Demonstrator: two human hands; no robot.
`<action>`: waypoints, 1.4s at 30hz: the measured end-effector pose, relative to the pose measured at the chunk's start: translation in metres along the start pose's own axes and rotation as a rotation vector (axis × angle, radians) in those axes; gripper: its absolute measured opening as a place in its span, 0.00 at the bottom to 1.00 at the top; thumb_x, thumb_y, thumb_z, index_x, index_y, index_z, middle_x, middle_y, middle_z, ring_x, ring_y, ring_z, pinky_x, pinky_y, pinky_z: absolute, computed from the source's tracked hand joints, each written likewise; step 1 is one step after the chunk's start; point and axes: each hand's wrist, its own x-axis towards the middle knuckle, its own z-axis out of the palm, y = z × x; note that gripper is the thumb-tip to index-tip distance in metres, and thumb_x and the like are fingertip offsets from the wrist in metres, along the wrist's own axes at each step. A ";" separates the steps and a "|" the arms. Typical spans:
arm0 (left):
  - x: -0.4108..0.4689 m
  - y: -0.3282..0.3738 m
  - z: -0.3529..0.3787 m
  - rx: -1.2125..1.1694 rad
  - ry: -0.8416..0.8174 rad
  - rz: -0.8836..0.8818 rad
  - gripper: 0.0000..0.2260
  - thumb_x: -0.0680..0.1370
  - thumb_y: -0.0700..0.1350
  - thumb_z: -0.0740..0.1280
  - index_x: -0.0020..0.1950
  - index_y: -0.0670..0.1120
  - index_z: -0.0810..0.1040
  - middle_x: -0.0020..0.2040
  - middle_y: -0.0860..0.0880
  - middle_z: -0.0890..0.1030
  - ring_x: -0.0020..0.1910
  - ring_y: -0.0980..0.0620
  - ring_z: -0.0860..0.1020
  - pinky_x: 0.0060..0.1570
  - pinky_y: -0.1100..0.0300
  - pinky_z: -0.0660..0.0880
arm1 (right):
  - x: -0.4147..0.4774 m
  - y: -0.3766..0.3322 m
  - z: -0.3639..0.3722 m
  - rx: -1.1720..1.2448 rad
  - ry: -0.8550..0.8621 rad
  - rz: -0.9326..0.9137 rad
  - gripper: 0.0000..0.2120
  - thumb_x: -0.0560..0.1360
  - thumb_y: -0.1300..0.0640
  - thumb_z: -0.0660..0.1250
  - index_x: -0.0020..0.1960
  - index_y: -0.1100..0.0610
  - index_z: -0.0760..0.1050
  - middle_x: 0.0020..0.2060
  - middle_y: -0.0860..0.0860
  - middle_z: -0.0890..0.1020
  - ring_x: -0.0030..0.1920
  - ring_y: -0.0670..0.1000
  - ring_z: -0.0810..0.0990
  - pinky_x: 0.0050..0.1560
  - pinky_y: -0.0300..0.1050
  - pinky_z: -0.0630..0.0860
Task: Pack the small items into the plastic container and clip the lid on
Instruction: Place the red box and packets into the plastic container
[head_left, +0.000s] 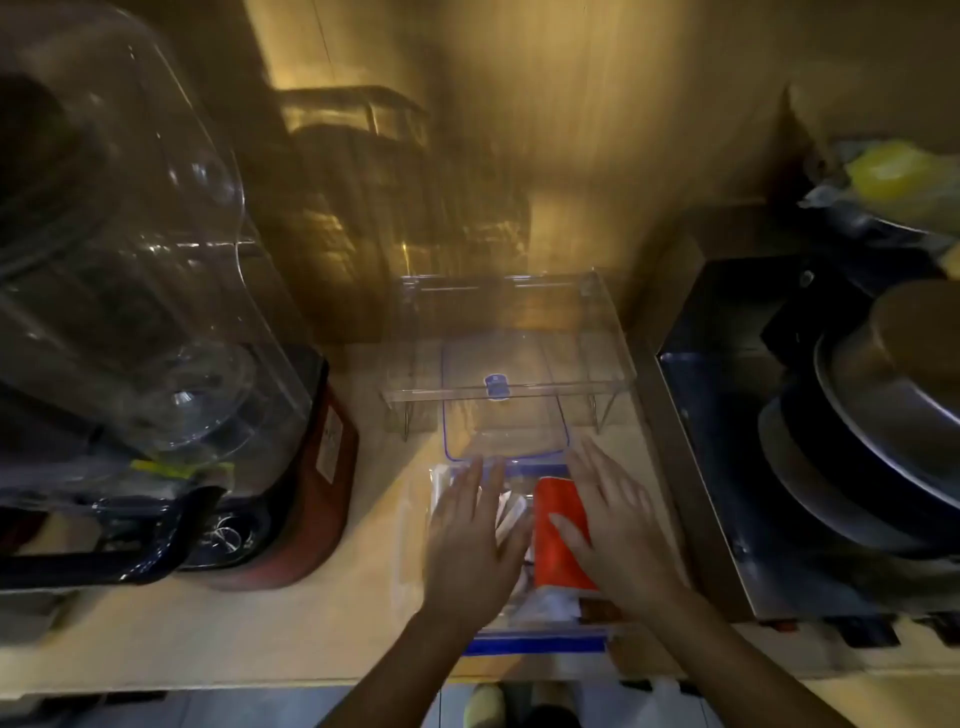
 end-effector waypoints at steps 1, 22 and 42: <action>-0.001 0.001 0.003 -0.039 -0.030 -0.028 0.28 0.79 0.58 0.57 0.75 0.50 0.55 0.76 0.50 0.60 0.75 0.51 0.56 0.72 0.53 0.55 | -0.002 0.001 0.001 0.004 -0.045 0.043 0.38 0.76 0.40 0.58 0.74 0.45 0.37 0.78 0.49 0.49 0.76 0.51 0.52 0.72 0.49 0.48; 0.019 0.019 0.011 -0.822 -0.530 -0.682 0.11 0.75 0.50 0.69 0.51 0.49 0.70 0.45 0.53 0.78 0.43 0.55 0.78 0.34 0.67 0.74 | -0.001 -0.013 -0.004 0.482 -0.139 0.474 0.27 0.75 0.54 0.67 0.70 0.55 0.62 0.68 0.55 0.67 0.67 0.56 0.68 0.68 0.56 0.68; -0.009 -0.028 -0.080 -1.126 -0.104 -0.734 0.23 0.64 0.49 0.73 0.55 0.43 0.75 0.50 0.43 0.83 0.48 0.47 0.82 0.40 0.56 0.78 | 0.021 -0.027 0.025 0.421 -0.192 0.027 0.12 0.77 0.60 0.60 0.58 0.56 0.76 0.51 0.53 0.81 0.51 0.55 0.79 0.53 0.49 0.75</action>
